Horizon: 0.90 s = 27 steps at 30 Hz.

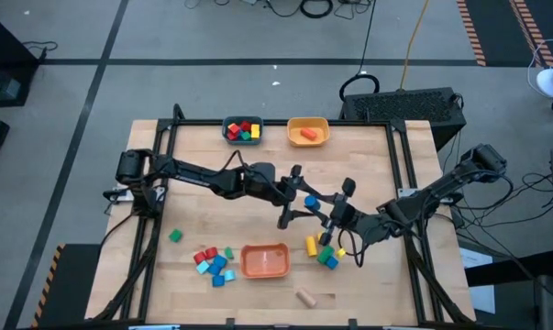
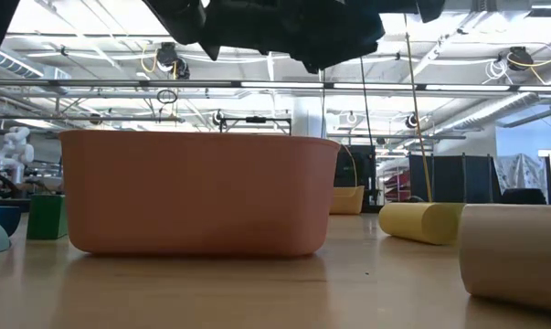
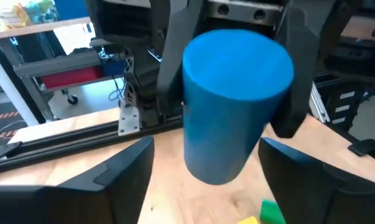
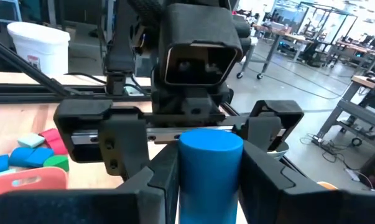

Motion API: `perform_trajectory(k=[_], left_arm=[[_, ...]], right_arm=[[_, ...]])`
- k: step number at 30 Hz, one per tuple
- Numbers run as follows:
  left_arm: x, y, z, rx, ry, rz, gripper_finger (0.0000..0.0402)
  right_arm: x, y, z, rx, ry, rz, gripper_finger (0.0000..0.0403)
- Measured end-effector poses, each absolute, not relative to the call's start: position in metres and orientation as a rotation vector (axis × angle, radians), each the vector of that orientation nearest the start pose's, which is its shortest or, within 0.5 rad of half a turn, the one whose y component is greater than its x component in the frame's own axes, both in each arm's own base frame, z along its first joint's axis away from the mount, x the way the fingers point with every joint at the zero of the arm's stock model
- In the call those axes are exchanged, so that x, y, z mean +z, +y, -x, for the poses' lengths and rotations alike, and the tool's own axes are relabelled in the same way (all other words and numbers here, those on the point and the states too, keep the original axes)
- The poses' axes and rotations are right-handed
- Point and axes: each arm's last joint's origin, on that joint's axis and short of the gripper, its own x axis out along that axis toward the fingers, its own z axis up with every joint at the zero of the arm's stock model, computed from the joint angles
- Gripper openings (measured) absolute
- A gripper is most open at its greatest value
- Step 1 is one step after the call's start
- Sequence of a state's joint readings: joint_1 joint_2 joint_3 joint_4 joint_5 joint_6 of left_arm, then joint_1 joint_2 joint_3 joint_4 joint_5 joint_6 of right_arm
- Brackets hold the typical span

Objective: Sort blocks by size
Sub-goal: Put the blue cylindrical block into the yellow bin

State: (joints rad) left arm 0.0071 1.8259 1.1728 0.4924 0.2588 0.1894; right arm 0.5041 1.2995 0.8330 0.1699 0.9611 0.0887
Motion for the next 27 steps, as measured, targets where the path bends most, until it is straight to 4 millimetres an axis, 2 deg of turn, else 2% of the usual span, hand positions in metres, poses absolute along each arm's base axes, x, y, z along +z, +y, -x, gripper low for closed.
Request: perform_trajectory(k=[11, 15, 22, 24, 27], left_arm=[[0.2465, -0.0058, -0.4128, -0.3, 0.101, -0.167, 0.0172], [0.2475, -0.0061, -0.413, -0.315, 0.093, -0.173, 0.0157], [0.2475, -0.0061, -0.413, -0.315, 0.093, -0.175, 0.0154], [0.2475, -0.0058, -0.413, -0.309, 0.093, -0.175, 0.0154], [0.2477, -0.0029, -0.4134, -0.268, 0.096, -0.181, 0.0153]], right_arm=[[0.2763, 0.1132, -0.2535, -0.421, 0.206, 0.101, 0.0111], [0.2762, 0.1133, -0.2535, -0.42, 0.206, 0.098, 0.0111], [0.2762, 0.1123, -0.254, -0.422, 0.205, 0.087, 0.0111], [0.276, 0.1118, -0.2541, -0.423, 0.206, 0.083, 0.0127], [0.2766, 0.1112, -0.2538, -0.439, 0.208, 0.116, 0.0187]])
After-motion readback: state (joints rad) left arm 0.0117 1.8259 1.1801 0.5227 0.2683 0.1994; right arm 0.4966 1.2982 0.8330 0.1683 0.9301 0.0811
